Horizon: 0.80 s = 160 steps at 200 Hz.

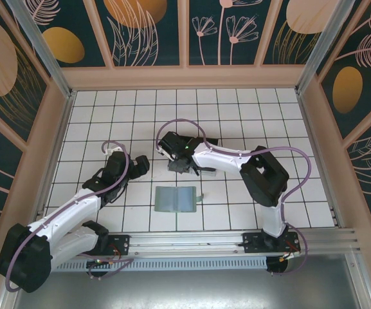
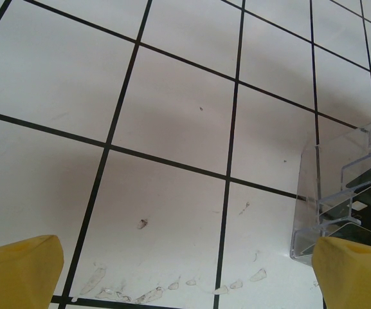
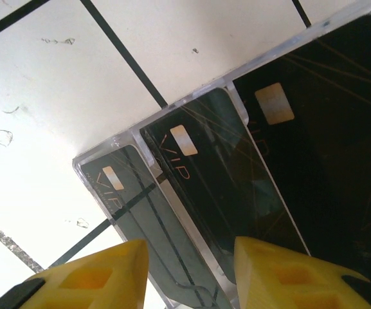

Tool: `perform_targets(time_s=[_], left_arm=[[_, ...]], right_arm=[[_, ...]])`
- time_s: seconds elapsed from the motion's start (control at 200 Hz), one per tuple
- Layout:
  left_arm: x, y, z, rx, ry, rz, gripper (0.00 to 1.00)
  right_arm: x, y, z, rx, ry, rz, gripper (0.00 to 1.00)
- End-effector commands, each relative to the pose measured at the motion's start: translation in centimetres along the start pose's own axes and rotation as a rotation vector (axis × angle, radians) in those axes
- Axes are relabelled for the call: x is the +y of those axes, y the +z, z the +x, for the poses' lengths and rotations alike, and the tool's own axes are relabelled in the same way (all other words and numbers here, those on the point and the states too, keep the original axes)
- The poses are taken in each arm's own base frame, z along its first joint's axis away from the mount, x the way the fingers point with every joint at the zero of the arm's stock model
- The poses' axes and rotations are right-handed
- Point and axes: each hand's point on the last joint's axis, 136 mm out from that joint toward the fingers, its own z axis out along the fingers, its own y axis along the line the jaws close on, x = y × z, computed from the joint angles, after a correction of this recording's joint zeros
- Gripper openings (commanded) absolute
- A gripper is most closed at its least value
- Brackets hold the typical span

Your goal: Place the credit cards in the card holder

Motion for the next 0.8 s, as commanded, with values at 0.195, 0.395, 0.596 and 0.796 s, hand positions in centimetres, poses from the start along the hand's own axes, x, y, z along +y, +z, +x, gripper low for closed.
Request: perform_targets(time_s=[0.195, 0.395, 0.596, 0.796], left_arm=[[0.0, 0.2, -0.4, -0.017, -0.019, 0.005, 0.99], [0.0, 0.3, -0.3, -0.013, -0.021, 0.002, 0.99], [0.0, 0.4, -0.3, -0.011, -0.025, 0.0, 0.99], [-0.1, 0.5, -0.3, -0.007, -0.021, 0.003, 0.99]], right_arm=[[2.0, -1.0, -0.2, 0.022, -0.05, -0.026, 0.34], [2.5, -1.4, 0.0, 0.021, -0.054, -0.035, 0.28], [1.7, -2.0, 0.1, 0.02, -0.059, 0.006, 0.33], [-0.8, -3.7, 1.4, 0.019, -0.034, 0.065, 0.4]])
